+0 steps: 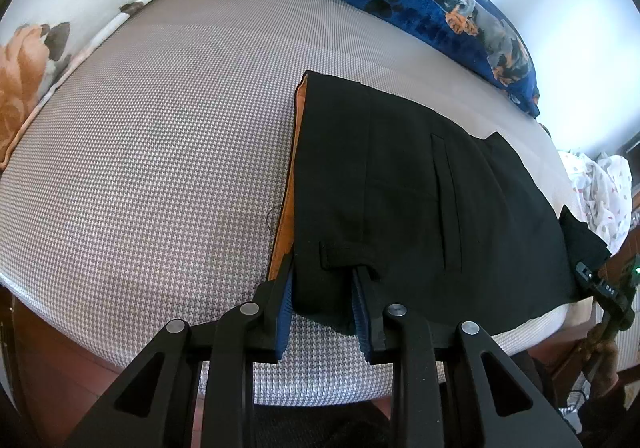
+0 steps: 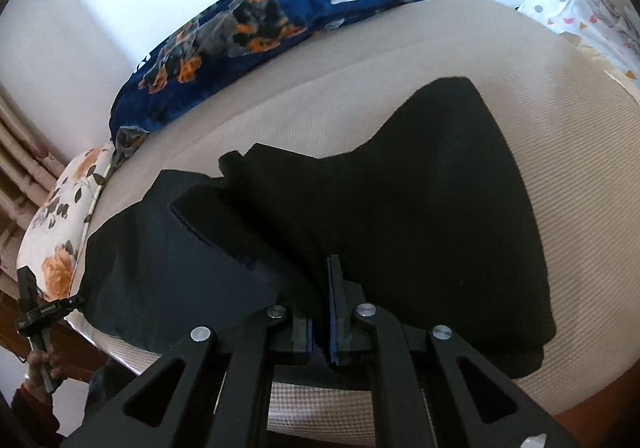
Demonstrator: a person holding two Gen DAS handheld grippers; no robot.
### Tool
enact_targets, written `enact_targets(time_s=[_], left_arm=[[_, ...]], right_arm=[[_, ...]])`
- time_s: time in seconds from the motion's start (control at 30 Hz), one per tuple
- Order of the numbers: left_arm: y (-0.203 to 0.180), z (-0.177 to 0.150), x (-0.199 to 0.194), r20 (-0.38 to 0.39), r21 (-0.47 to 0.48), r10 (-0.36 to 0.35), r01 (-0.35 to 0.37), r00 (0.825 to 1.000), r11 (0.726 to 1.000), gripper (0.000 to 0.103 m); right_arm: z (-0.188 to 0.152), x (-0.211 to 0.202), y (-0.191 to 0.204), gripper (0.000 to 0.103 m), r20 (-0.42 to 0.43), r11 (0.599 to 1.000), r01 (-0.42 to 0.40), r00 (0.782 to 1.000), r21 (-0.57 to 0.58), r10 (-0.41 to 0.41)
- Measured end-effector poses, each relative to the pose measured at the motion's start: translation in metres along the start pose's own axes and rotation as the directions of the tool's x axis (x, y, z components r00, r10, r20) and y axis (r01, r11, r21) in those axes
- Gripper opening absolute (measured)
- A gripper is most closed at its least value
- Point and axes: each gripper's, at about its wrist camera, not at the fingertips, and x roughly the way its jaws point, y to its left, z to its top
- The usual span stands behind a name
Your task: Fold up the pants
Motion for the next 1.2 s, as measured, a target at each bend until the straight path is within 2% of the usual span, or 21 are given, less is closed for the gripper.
enact_targets(time_s=[0.63, 1.2], left_arm=[[-0.001, 0.000, 0.000, 0.004, 0.007, 0.006, -0.006, 1.000, 1.000, 0.028], [-0.003, -0.001, 0.002, 0.012, 0.025, 0.020, -0.020, 1.000, 0.999, 0.029]], right_arm=[[-0.009, 0.010, 0.029, 0.008, -0.033, 0.995, 0.001, 0.999, -0.096, -0.004], [-0.013, 0.016, 0.035, 0.010, -0.043, 0.994, -0.011, 0.999, -0.109, 0.006]])
